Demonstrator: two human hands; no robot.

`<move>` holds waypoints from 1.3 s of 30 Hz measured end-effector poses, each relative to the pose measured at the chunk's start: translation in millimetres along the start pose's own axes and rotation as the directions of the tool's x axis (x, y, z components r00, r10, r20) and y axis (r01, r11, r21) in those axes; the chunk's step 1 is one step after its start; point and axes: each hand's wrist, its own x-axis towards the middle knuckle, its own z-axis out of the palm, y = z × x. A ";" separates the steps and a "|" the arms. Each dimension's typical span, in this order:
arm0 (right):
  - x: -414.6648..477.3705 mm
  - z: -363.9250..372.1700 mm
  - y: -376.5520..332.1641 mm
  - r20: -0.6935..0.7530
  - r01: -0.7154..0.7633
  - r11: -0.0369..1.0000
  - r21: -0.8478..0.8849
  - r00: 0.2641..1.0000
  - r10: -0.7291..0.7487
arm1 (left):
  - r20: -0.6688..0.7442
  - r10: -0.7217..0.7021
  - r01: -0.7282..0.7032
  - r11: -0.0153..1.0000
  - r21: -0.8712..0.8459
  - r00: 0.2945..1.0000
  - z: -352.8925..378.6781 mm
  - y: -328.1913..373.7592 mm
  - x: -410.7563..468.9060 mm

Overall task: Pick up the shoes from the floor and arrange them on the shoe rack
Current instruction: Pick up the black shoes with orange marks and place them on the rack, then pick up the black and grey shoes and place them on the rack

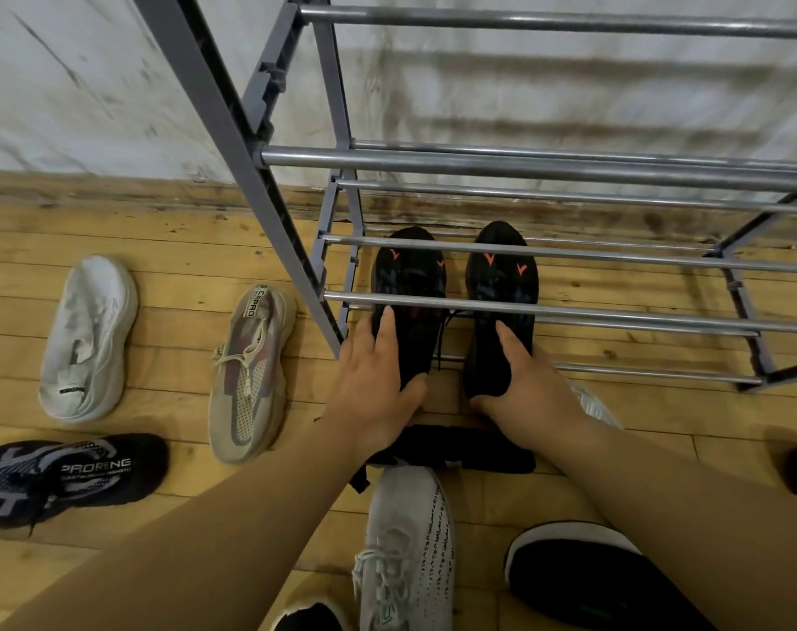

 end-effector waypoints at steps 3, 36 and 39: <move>0.0 2.3 0.6 -0.007 -0.008 1.000 -0.007 1.000 0.007 | -0.039 0.024 -0.024 1.000 -0.018 0.999 -3.1 3.9 -8.5; -54.2 -5.5 4.8 0.234 0.374 0.919 -0.124 0.911 -0.339 | 0.019 -0.125 0.127 0.982 -0.139 0.992 -10.5 -45.8 -55.1; -59.1 -1.4 23.3 0.241 0.391 0.890 -0.235 0.911 -0.336 | 0.090 -0.167 0.180 0.971 -0.158 0.982 -3.6 -55.2 -79.5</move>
